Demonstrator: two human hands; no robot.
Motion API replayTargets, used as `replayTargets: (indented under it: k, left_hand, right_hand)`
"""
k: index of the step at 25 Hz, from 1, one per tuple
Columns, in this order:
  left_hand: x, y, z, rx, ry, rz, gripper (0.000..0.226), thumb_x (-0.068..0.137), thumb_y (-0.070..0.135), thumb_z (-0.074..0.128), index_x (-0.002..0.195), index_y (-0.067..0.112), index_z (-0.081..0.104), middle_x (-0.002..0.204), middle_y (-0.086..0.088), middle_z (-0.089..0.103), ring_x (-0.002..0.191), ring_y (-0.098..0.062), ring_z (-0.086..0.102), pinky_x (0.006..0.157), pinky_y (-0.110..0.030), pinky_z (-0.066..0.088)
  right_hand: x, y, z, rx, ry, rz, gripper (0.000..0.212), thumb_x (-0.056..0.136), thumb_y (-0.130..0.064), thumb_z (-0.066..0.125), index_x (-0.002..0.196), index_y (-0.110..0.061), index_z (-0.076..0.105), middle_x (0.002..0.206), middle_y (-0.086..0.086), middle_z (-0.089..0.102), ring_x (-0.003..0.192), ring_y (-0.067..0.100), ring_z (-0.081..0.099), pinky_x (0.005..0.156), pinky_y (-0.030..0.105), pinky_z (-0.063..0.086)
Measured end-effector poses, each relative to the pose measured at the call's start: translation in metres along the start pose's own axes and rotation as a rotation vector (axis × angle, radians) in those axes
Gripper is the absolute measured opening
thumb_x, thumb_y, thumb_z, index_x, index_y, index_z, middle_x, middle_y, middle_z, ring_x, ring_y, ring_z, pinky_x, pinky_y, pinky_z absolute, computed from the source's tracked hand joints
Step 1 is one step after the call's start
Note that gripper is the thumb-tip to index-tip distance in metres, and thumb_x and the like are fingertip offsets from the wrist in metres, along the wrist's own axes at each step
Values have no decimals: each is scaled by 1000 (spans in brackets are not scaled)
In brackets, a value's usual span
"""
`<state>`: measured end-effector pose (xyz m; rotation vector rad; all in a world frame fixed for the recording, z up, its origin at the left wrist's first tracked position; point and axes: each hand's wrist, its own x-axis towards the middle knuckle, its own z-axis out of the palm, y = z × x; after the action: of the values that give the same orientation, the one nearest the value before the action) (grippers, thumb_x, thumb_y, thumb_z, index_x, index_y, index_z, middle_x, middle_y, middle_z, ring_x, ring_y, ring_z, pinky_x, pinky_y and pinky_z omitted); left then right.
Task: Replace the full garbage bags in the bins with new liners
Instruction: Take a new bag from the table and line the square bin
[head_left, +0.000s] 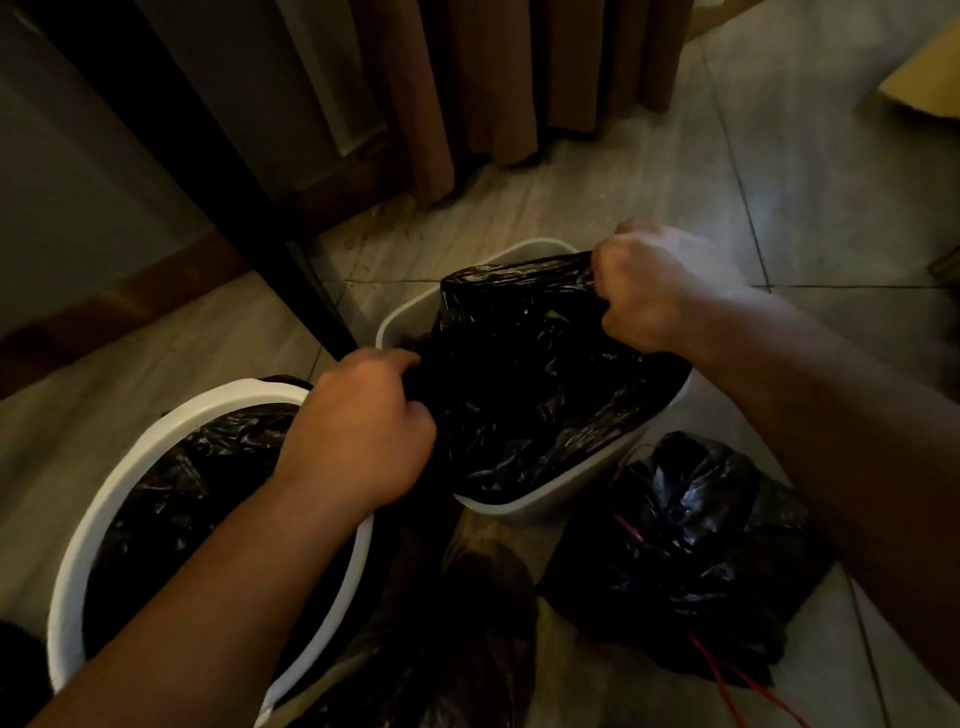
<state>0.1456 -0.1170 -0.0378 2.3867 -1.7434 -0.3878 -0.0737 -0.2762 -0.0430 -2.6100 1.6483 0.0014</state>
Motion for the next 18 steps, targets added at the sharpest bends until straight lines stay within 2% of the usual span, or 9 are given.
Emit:
replayTargets:
  k: [3,4,6,8,9,11,13,14,18]
  left_hand:
    - [-9,1,5,8,33,3,54,94,26,61,147,20,53,144,-5,52,124,-26,58,95,-36,50]
    - [-9,2,5,35,68,3,47,95,31,61,141,20,58,141,-4,53,119,-26,60,92,-37,52]
    - [-6,3,1,145,146,13,33,96,40,57,119,20,71,121,-4,63,103,-26,64,79,-36,54]
    - [-7,1,-5,347,163,13,28,96,43,53,102,24,73,94,-3,67,90,-26,63,72,-35,47]
    - [-9,1,-7,462,147,19,28,96,45,50,100,27,71,89,-1,67,91,-25,63,75,-37,43]
    - [-14,2,-5,618,76,51,31,94,52,45,109,32,65,97,2,68,103,-25,60,86,-44,39]
    - [-10,2,-3,591,12,74,36,92,55,45,119,37,61,115,2,66,116,-26,55,92,-48,38]
    - [-3,2,-4,528,-9,70,36,91,55,48,119,37,62,118,1,64,117,-27,55,92,-48,40]
    - [24,2,2,344,29,13,24,96,38,57,104,21,71,100,-7,65,93,-29,64,73,-36,47]
  right_hand:
    - [2,-2,2,7,29,43,22,87,-40,70,83,-28,52,82,0,55,69,23,54,56,30,36]
    - [3,-5,4,23,89,61,25,88,-42,68,81,-28,49,75,-1,52,63,21,50,56,30,35]
    - [6,-8,9,57,216,72,23,90,-31,69,88,-26,47,69,-1,47,56,17,40,53,28,29]
    - [10,-3,10,132,211,80,23,90,-20,69,106,-24,52,80,2,54,61,19,45,52,28,32]
    - [13,3,7,169,176,87,26,90,-18,69,112,-24,57,90,4,58,69,21,49,54,29,36]
    - [20,13,3,269,144,129,24,88,-11,70,110,-18,69,100,6,58,79,20,51,55,28,40]
    - [27,13,5,376,123,206,26,85,-7,70,108,-19,73,103,3,57,80,17,52,57,25,41]
    - [31,7,7,405,97,213,29,85,-8,70,110,-22,72,105,1,58,84,17,53,61,23,42]
    - [35,-6,25,404,99,120,18,94,-22,60,108,-23,71,103,1,58,100,27,61,76,31,44]
